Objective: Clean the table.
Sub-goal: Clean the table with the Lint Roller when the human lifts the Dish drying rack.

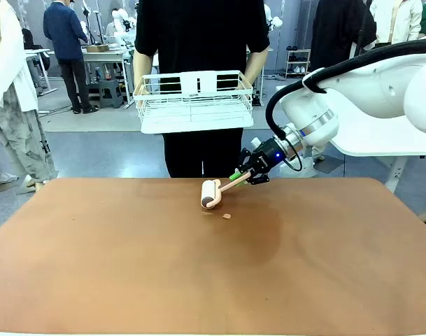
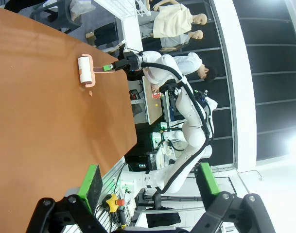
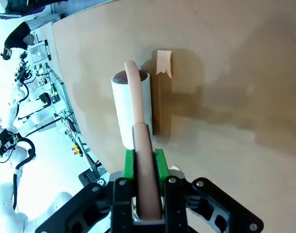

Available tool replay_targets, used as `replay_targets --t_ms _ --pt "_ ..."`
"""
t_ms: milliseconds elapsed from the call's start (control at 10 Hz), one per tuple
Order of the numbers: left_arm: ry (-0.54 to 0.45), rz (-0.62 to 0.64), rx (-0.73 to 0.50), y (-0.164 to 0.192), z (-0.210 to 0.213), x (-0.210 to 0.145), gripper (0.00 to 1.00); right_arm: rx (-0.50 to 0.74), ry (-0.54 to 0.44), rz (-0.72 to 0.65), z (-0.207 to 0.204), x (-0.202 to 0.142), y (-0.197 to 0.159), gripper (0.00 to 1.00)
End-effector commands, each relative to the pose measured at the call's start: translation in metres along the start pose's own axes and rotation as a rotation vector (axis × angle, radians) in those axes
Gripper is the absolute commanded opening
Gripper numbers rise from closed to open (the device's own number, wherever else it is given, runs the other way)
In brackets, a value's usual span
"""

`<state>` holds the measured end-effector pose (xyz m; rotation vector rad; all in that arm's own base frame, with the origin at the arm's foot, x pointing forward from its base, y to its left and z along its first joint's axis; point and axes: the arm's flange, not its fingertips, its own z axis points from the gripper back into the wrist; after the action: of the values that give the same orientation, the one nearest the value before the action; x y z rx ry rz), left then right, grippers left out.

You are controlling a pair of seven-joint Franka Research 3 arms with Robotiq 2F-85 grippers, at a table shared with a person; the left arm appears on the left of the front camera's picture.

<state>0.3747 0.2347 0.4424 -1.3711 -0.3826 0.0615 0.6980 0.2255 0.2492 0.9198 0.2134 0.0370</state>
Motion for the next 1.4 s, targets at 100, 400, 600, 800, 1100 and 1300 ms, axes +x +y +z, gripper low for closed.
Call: replay_targets --t_ms 100,400,600,800,1100,1300 --pt "-0.003 -0.002 0.002 -0.001 0.003 -0.001 1.0 -0.174 0.073 -0.009 -0.065 0.003 -0.024 0.21" --pt "-0.003 -0.002 0.002 -0.001 0.003 -0.001 1.0 -0.169 0.076 0.001 -0.093 0.001 -0.008 0.21" --pt "-0.003 -0.002 0.002 -0.001 0.003 -0.001 1.0 -0.162 0.069 0.012 -0.109 -0.001 0.001 0.21" --pt "-0.003 -0.002 0.002 -0.001 0.003 -0.001 1.0 -0.13 0.055 0.033 -0.116 -0.005 0.012 0.21" --pt "-0.003 -0.002 0.002 -0.001 0.003 -0.001 1.0 -0.089 -0.019 0.084 -0.114 -0.013 0.029 0.21" --pt "-0.003 -0.002 0.002 -0.001 0.003 -0.001 1.0 -0.019 -0.037 0.102 -0.102 -0.021 0.039 0.21"
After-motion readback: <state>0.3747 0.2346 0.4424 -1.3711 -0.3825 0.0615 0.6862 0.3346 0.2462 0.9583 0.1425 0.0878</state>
